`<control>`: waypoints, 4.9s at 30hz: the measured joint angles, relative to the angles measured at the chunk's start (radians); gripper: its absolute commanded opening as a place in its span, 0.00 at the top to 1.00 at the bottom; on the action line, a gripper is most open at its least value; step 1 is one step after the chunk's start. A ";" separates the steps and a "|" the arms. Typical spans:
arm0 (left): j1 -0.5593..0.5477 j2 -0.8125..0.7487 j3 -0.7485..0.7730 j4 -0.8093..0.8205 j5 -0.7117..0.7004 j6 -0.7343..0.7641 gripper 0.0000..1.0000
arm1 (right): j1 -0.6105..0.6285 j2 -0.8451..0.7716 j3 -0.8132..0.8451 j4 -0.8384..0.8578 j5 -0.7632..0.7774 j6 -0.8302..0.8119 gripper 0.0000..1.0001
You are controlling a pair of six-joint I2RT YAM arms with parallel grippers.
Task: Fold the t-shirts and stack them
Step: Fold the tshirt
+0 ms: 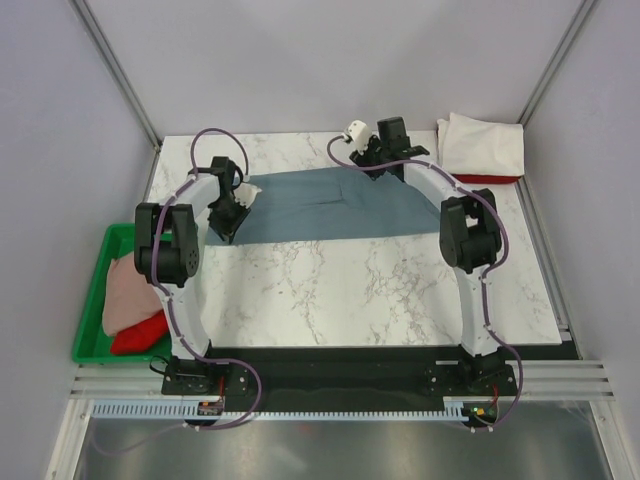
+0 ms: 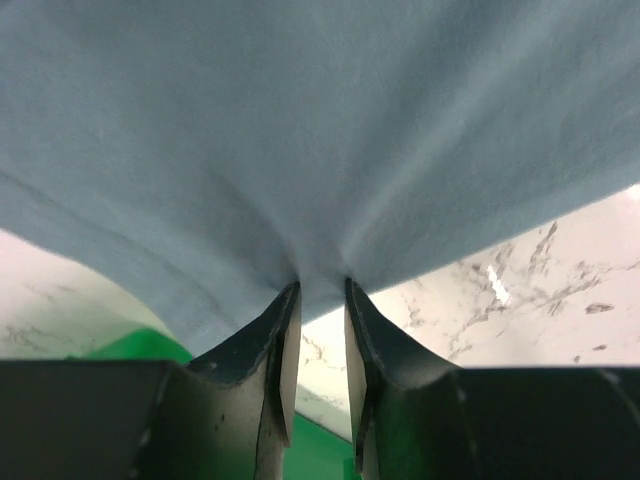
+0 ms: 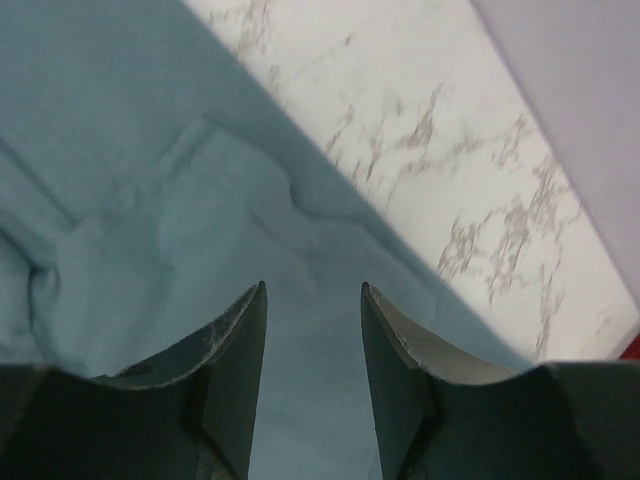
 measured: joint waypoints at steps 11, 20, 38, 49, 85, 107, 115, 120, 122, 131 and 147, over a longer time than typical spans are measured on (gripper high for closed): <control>0.006 -0.079 -0.070 0.070 -0.071 0.093 0.69 | -0.114 -0.359 -0.395 -0.027 0.027 -0.005 0.51; 0.007 -0.037 -0.070 0.085 -0.069 0.102 0.69 | -0.124 -0.375 -0.570 -0.057 0.035 -0.010 0.53; -0.286 -0.404 -0.545 0.007 -0.021 0.057 0.71 | -0.120 -0.082 -0.270 -0.054 0.153 0.019 0.53; -0.306 -0.590 -0.395 -0.072 0.113 0.066 0.73 | -0.117 -0.211 -0.282 -0.052 0.185 0.134 0.52; -0.929 -0.394 -0.400 0.049 0.225 -0.015 0.76 | -0.035 0.176 0.140 -0.051 0.198 0.216 0.53; -0.826 -0.467 -0.630 0.203 0.124 0.047 0.78 | -0.034 -0.188 -0.369 -0.023 0.135 0.327 0.54; -0.874 -0.360 -0.528 0.197 0.144 0.046 0.78 | -0.032 -0.051 -0.240 -0.023 0.128 0.332 0.53; -0.946 -0.269 -0.409 0.214 0.163 0.039 0.78 | -0.032 0.081 -0.037 -0.032 0.126 0.319 0.53; -0.970 -0.227 -0.353 0.229 0.178 0.034 0.78 | -0.032 0.116 0.018 -0.037 0.124 0.312 0.52; -1.021 -0.120 -0.216 0.294 0.245 -0.007 0.77 | -0.031 0.191 0.146 -0.062 0.125 0.294 0.51; -0.833 -0.711 -0.267 0.274 0.135 -0.368 0.42 | -0.121 -0.449 -0.350 -0.073 0.098 0.542 0.48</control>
